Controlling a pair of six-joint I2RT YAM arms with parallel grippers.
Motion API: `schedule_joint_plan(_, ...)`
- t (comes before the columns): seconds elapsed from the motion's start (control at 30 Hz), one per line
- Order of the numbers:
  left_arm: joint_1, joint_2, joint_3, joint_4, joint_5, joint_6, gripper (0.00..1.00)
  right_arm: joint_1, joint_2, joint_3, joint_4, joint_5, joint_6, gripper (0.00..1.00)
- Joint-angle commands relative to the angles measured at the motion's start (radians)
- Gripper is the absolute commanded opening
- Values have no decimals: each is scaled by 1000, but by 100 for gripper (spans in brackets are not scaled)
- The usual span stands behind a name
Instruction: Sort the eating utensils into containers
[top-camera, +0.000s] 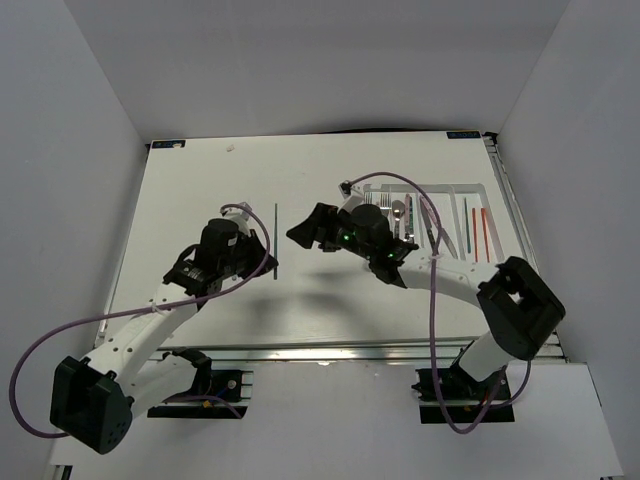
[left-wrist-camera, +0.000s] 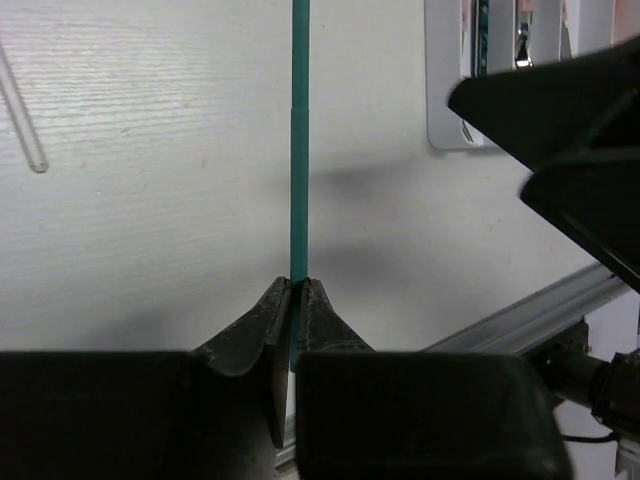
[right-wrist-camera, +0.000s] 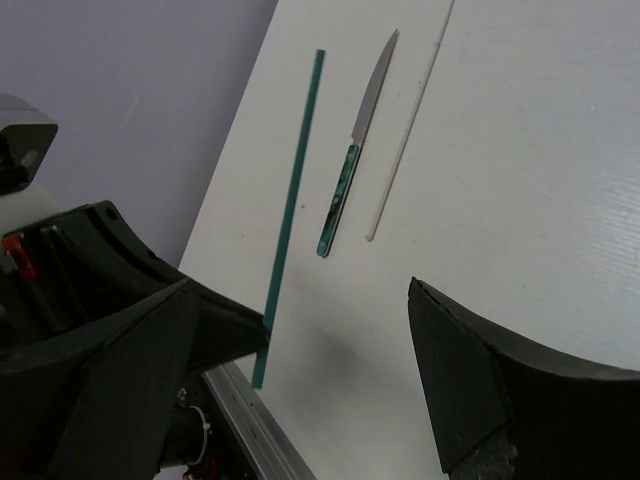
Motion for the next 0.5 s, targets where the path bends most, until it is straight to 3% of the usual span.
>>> schedule_joint_plan(0.0, -4, -12, -31, 69, 90, 18, 0, 23, 64, 84, 65, -31, 25, 88)
schedule_joint_plan(0.27, -5, -62, -59, 158, 184, -2, 0, 59, 204, 208, -42, -47, 25, 81)
schedule_joint_plan(0.3, -5, -65, -62, 170, 199, -3, 0, 62, 222, 226, -44, -62, 16, 73)
schedule_joint_plan(0.37, -5, -68, -63, 170, 202, 8, 0, 62, 228, 237, -32, -85, 2, 65)
schedule_joint_plan(0.4, -5, -67, -59, 150, 201, 15, 0, 62, 230, 243, -30, -96, -31, 45)
schedule_joint_plan(0.47, -5, -67, -33, 119, 175, 43, 2, 59, 225, 289, -79, -80, -84, 26)
